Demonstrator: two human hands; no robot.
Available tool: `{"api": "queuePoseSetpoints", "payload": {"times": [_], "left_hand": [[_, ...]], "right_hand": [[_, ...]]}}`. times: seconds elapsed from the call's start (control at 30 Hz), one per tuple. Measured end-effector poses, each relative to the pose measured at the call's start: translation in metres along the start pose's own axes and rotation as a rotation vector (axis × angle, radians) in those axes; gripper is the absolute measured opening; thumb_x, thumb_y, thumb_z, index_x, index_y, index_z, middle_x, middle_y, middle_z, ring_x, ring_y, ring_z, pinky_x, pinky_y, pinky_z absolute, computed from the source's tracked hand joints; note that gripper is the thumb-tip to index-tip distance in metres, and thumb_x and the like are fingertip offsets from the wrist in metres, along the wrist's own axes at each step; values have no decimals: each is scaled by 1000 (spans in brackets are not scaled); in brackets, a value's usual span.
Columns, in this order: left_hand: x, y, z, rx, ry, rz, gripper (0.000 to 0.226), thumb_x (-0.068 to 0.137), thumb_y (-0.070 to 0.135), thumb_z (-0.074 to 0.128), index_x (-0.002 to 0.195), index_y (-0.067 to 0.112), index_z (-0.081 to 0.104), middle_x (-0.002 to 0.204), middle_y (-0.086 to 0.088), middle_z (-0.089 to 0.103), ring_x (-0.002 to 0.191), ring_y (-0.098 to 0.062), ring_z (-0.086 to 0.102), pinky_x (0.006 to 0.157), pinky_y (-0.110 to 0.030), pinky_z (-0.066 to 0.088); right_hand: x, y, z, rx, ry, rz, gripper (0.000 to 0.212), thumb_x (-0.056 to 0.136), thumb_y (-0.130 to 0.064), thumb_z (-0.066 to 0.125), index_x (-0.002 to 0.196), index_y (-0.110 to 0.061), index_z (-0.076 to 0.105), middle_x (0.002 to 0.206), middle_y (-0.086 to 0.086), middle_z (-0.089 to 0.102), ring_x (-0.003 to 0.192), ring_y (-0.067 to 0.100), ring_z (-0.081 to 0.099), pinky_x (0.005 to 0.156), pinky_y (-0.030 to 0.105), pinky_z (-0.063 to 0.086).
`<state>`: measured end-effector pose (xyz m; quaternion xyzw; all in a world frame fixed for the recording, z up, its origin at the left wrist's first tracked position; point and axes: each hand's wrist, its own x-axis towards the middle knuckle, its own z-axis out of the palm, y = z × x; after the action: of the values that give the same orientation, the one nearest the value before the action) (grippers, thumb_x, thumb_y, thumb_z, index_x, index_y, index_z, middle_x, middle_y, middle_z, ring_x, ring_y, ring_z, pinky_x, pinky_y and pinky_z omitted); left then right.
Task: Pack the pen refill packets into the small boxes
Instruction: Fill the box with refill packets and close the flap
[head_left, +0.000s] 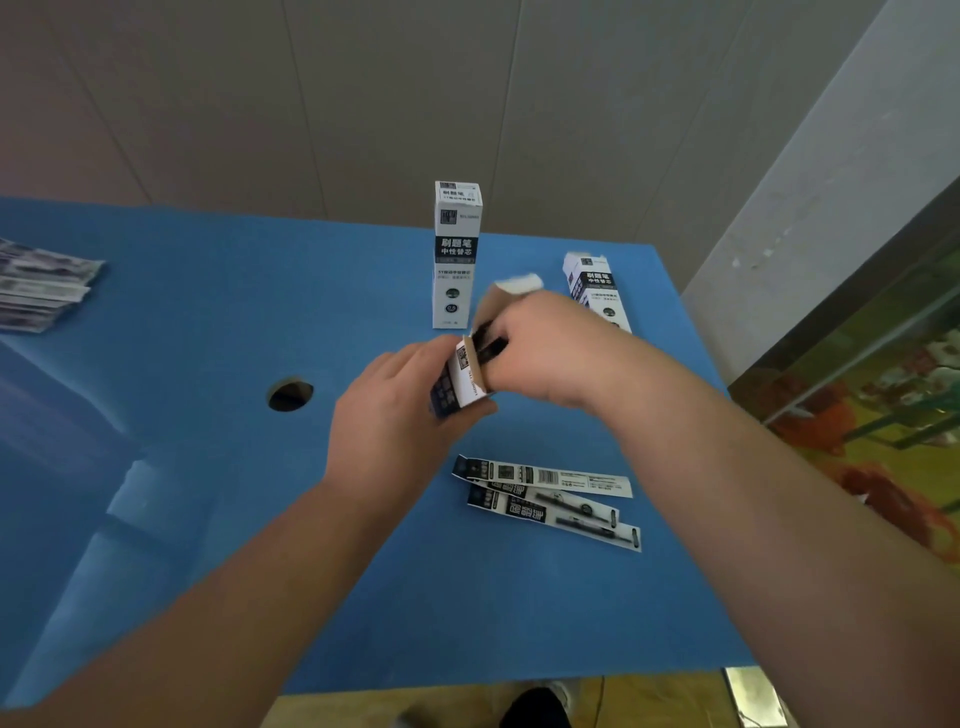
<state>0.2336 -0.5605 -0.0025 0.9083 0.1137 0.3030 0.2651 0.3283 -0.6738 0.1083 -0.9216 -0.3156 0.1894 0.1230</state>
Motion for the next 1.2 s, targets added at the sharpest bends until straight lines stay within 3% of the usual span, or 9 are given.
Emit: {"api": "queuePoseSetpoints", "payload": {"times": [0.1,0.27,0.47,0.57,0.67,0.73,0.93,1.07,1.2], "left_hand": [[2,0,-2,-4,-6,-22,48,73,49,79,113,25,67,98,13,68,88,-16,59,66,-27,39],[0,1,-2,10,1,-14,48,73,47,82,112,26,67,97,13,67,86,-15,57,66,-25,35],[1,0,-3,-33,-20,-56,50,72,47,84,114,28,66,99,15,67,89,-13,58,69,-28,43],[6,-1,-10,-212,-60,-188,41,71,46,85,105,43,62,98,22,67,91,-2,61,76,-25,49],[11,-2,-14,-342,-112,-269,45,70,39,89,95,55,54,93,27,67,89,11,60,73,-7,43],[14,-4,-15,-400,-142,-279,45,71,34,90,92,52,55,88,32,67,88,15,60,70,-2,42],[21,-8,-20,-508,-294,-227,43,76,24,87,96,48,57,93,40,66,94,13,64,76,-12,50],[16,-12,-21,-608,-175,-151,54,88,11,76,133,30,54,120,17,69,116,-4,64,90,-18,53],[13,-14,-18,-687,-114,-142,49,90,10,72,128,34,54,125,8,67,120,-11,63,96,-30,55]], "right_hand": [[-5,4,-12,218,74,-33,19,77,-42,75,76,-23,78,83,4,74,71,25,66,68,41,57],[0,2,-6,160,0,-26,13,85,-28,72,80,-18,79,68,2,61,62,19,49,52,24,38],[3,5,4,164,46,-44,13,81,-29,74,86,-18,80,81,7,72,75,33,63,62,35,51],[1,17,1,413,223,-107,23,75,-34,85,95,-26,77,90,-5,74,84,15,69,73,36,55],[1,31,12,895,157,-204,39,75,-12,87,102,-18,59,109,-5,76,96,10,73,82,32,58],[2,40,23,931,161,-270,42,76,-7,86,98,-19,52,116,-1,74,107,12,71,93,36,56],[5,44,39,902,280,-354,34,81,-5,81,99,-23,58,115,-2,70,112,7,65,92,32,57],[8,47,38,915,259,-373,31,84,-7,80,106,-22,64,115,-2,71,109,8,68,96,36,56],[11,51,44,934,241,-384,30,87,-9,77,113,-21,67,123,0,70,111,12,69,99,43,56]]}}
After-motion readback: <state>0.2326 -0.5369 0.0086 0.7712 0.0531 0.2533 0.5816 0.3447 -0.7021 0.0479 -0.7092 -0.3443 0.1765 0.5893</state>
